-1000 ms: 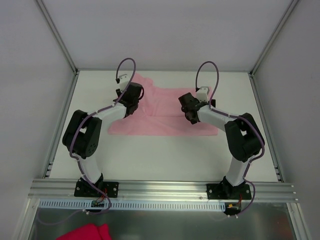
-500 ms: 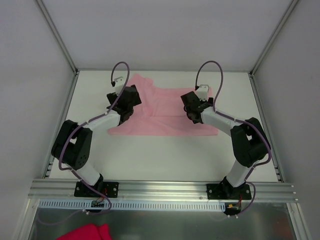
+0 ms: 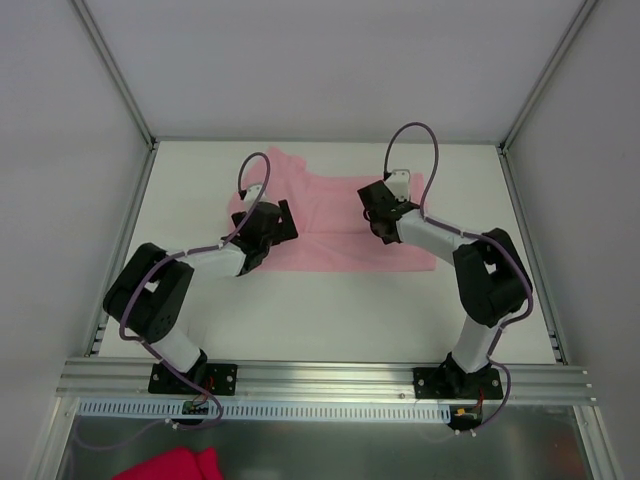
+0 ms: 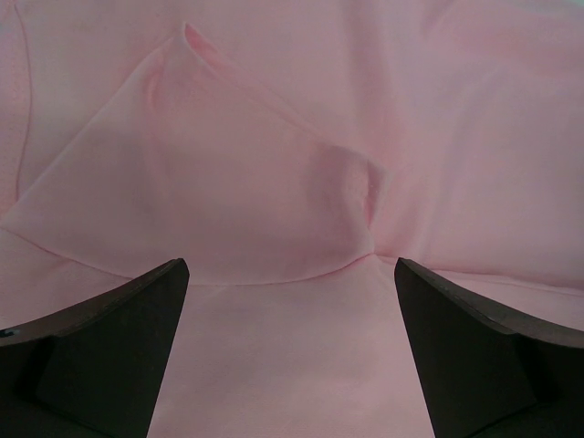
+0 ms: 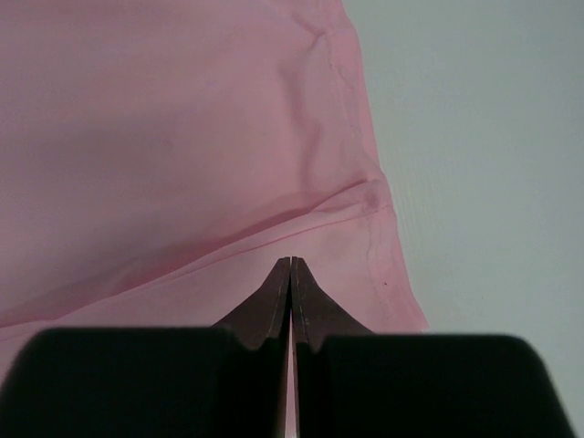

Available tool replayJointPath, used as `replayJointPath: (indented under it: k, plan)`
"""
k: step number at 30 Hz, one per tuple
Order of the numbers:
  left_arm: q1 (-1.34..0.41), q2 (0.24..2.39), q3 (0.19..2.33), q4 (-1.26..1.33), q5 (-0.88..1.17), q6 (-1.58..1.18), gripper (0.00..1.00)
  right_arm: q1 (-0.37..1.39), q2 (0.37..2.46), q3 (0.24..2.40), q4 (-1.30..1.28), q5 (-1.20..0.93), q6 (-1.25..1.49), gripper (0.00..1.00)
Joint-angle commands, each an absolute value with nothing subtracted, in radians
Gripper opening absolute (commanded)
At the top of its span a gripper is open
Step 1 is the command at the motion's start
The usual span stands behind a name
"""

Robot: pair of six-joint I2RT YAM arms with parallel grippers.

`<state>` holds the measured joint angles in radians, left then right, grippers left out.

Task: Fold and stack the t-shirts
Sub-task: Fold the flattened tshirt in 1/3 of the way

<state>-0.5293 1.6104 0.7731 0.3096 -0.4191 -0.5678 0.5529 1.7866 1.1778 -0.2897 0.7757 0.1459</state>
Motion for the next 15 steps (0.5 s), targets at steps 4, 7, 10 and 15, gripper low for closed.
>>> replayJointPath:
  k: [4,7,10,15]
  plan:
    - [-0.538,1.672,0.761,0.390,-0.426,-0.611,0.99,0.548,1.854,1.262,-0.310,0.719,0.127,0.01]
    - [-0.538,1.680,0.750,0.387,-0.443,-0.612,0.99,0.537,1.894,1.296,-0.330,0.706,0.130,0.01]
    - [-0.537,1.664,0.738,0.368,-0.460,-0.624,0.99,0.517,1.913,1.312,-0.350,0.695,0.144,0.01]
    - [-0.540,1.614,0.695,0.318,-0.499,-0.676,0.99,0.494,1.925,1.325,-0.368,0.653,0.138,0.01]
